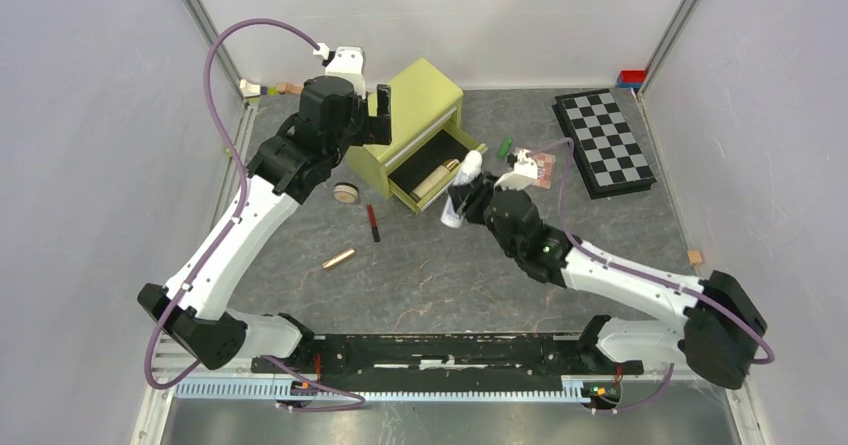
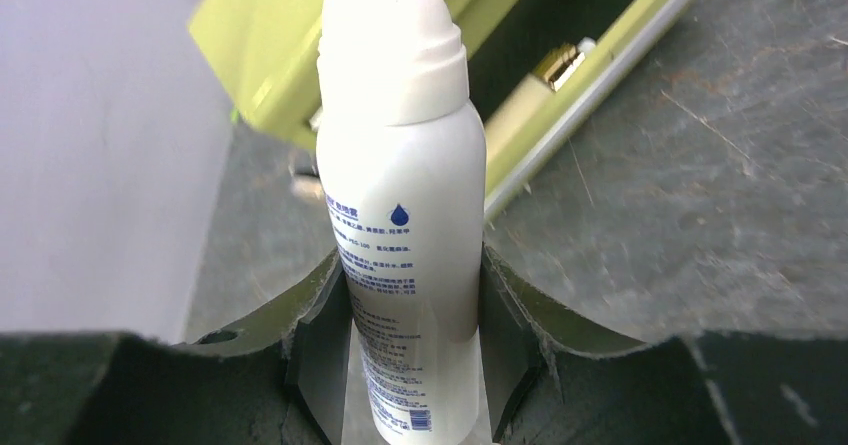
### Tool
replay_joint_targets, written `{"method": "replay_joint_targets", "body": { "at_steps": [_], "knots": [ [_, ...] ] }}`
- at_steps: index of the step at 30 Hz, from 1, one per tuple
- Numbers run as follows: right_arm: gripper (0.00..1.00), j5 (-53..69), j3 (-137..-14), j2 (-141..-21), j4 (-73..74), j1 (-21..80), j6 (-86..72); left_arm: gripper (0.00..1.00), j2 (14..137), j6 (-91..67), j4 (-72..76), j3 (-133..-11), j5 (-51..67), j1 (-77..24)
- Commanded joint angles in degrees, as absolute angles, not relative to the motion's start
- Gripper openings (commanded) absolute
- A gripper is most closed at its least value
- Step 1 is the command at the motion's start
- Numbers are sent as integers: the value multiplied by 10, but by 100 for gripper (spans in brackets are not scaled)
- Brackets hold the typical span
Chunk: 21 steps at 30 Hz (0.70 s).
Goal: Organize the makeup
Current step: Place the makeup in the drawer.
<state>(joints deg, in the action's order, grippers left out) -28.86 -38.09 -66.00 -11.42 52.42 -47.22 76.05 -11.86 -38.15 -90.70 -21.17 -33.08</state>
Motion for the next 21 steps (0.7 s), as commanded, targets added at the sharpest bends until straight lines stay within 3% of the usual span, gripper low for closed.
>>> {"method": "replay_joint_targets", "body": {
  "at_steps": [1, 10, 21],
  "knots": [
    [0, -316, -467, -727, -144, 483, -570, 100, 753, -26, -294, -889, -298, -331],
    [0, -247, -609, -897, -166, 420, -664, 100, 703, 28, -147, -736, -335, -326],
    [0, -222, -747, -1074, -144, 410, -710, 100, 675, 40, -42, -634, -354, -327]
  ]
}}
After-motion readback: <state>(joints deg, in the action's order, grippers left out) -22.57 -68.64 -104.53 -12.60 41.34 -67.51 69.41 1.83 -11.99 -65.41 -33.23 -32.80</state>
